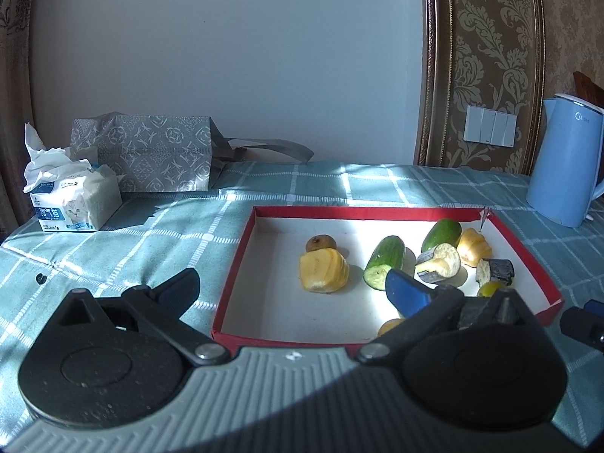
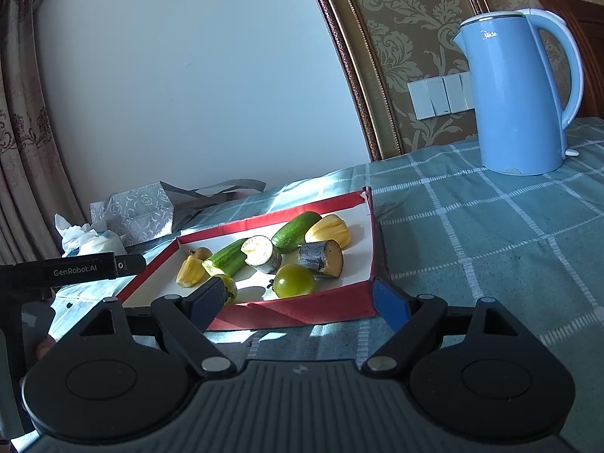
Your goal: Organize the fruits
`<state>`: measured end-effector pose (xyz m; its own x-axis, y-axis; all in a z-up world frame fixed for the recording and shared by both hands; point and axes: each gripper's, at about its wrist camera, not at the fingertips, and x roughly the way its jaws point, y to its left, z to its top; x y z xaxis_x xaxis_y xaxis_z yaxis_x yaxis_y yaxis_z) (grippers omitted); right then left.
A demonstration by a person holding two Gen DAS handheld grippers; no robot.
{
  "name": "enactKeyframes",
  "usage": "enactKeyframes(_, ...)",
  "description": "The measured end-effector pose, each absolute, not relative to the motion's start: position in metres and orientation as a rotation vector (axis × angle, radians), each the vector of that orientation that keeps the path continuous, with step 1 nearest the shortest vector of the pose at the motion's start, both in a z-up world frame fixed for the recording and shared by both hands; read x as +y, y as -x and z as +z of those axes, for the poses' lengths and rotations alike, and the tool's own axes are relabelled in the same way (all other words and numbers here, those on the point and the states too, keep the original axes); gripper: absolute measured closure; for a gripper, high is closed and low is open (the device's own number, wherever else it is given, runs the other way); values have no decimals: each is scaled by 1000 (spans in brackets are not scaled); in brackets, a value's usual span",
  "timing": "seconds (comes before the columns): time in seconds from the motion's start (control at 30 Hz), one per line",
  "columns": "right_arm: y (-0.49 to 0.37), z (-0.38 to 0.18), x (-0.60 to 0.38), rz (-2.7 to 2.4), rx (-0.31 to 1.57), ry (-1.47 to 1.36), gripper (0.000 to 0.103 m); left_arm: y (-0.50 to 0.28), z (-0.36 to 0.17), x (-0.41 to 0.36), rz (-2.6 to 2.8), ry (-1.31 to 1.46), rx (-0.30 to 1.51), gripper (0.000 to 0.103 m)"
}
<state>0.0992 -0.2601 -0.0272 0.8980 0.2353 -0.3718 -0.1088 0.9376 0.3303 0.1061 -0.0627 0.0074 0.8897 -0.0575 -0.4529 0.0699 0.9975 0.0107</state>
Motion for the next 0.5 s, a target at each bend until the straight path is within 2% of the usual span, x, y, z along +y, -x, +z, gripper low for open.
enactKeyframes(0.5, -100, -29, -257, 189, 438, -298, 17, -106, 12, -46, -32, 49, 472, 0)
